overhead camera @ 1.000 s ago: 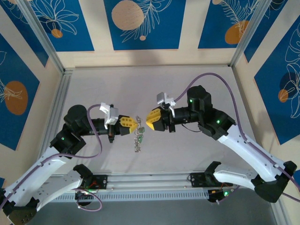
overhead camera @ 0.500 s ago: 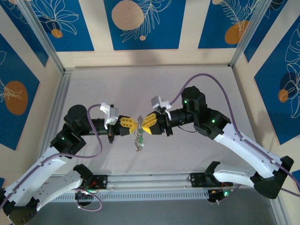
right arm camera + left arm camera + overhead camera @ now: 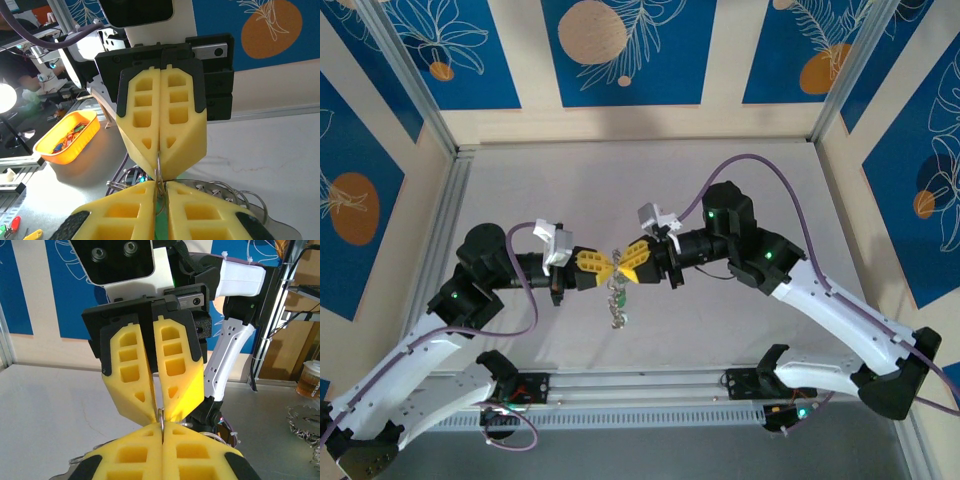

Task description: Put the keys on the keyring

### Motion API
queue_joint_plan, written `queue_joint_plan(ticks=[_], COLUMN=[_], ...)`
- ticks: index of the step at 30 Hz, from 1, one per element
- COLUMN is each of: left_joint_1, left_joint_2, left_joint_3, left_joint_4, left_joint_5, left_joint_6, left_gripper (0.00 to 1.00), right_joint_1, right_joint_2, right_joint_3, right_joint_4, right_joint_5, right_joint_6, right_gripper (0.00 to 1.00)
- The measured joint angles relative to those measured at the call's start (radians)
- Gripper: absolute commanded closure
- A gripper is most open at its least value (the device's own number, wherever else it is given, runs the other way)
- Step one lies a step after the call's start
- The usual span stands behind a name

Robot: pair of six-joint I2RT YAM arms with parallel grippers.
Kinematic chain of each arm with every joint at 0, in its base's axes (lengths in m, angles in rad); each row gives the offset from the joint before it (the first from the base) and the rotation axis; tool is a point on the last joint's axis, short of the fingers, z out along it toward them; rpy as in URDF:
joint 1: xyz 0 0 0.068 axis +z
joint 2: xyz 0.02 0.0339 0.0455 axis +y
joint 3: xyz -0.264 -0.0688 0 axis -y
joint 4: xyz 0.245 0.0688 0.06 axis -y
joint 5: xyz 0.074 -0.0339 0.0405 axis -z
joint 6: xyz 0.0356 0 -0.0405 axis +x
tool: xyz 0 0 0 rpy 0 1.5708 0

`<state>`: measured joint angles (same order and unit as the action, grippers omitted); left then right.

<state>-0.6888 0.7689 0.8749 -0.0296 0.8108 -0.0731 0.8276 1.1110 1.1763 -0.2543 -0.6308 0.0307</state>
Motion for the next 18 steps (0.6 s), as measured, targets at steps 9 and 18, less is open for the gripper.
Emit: queue_joint_plan(ticks=[9, 18], left_joint_1=[0.0, 0.001], left_joint_2=[-0.002, -0.002], left_joint_3=[0.0, -0.038], left_joint_4=[0.001, 0.082], left_joint_5=[0.001, 0.0], left_joint_6=[-0.009, -0.06], left_gripper=[1.0, 1.0], right_joint_1=[0.008, 0.011], right_joint_2=[0.02, 0.017], right_joint_3=[0.012, 0.013], right_joint_4=[-0.001, -0.011], right_joint_5=[-0.002, 0.013], right_joint_6=[-0.006, -0.036], right_gripper=[0.91, 1.0])
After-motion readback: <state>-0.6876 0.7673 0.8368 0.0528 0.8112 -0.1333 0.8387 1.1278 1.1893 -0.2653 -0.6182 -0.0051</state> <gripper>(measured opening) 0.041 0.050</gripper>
